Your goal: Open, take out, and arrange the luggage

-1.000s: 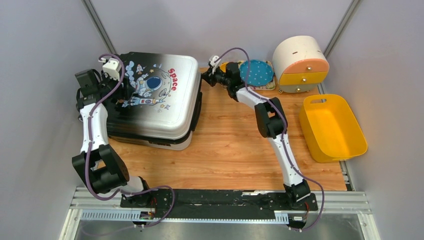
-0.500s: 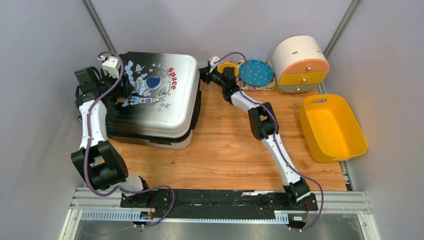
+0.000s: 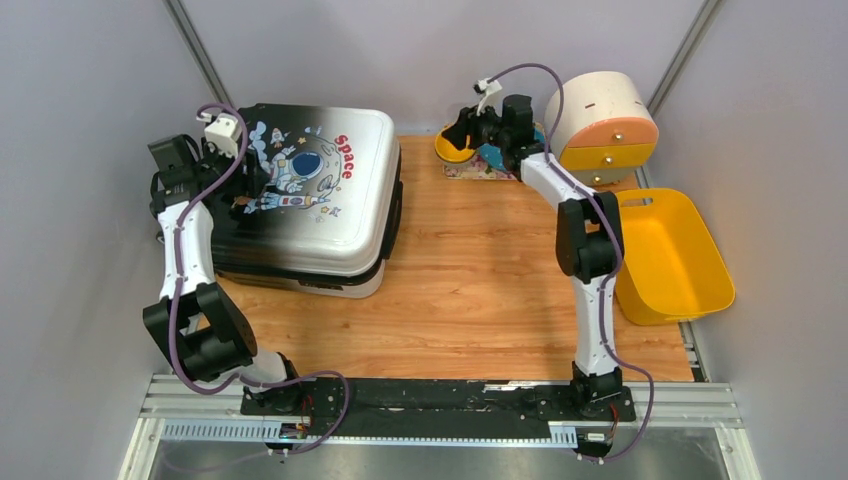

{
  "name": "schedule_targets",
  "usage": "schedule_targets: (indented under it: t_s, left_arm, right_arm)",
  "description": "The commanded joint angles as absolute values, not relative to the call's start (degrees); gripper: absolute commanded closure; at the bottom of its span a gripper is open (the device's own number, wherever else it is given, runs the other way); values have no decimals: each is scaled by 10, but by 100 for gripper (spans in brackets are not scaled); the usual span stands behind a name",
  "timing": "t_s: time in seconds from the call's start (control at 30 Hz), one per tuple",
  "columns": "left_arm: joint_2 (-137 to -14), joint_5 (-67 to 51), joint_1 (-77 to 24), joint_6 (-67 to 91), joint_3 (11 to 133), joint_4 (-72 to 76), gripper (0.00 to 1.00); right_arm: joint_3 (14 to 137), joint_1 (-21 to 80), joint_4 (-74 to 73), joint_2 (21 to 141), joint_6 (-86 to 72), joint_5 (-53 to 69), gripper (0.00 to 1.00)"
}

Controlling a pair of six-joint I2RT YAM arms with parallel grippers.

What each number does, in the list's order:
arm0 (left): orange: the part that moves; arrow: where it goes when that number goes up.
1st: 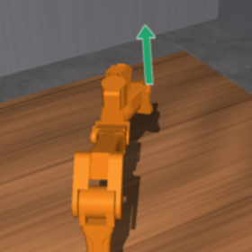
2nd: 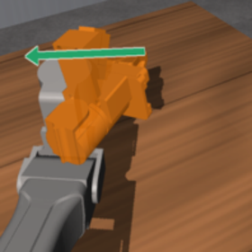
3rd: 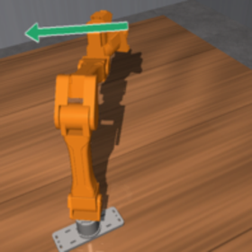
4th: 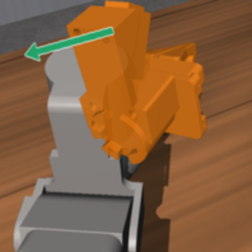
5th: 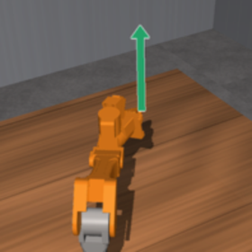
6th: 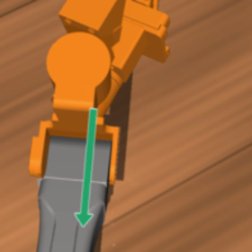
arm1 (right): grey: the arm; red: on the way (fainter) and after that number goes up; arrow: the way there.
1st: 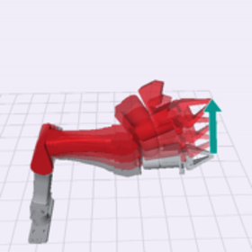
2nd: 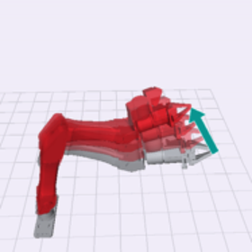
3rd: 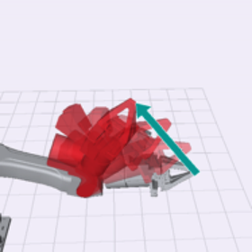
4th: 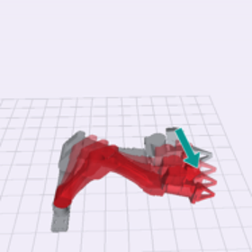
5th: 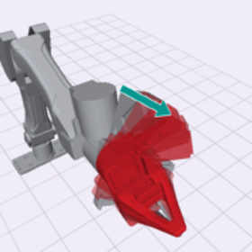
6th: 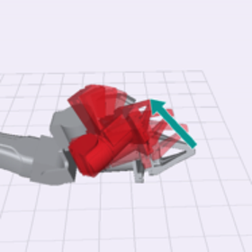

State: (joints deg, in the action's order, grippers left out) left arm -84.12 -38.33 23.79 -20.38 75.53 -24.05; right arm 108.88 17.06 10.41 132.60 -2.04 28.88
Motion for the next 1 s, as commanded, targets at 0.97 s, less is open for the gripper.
schedule_targets:
  t_s: [0.97]
  left_arm:
    - [-716,-427,239,-174,697,-373,15]
  right_arm:
    - [1084,261,263,1460,-526,593,43]
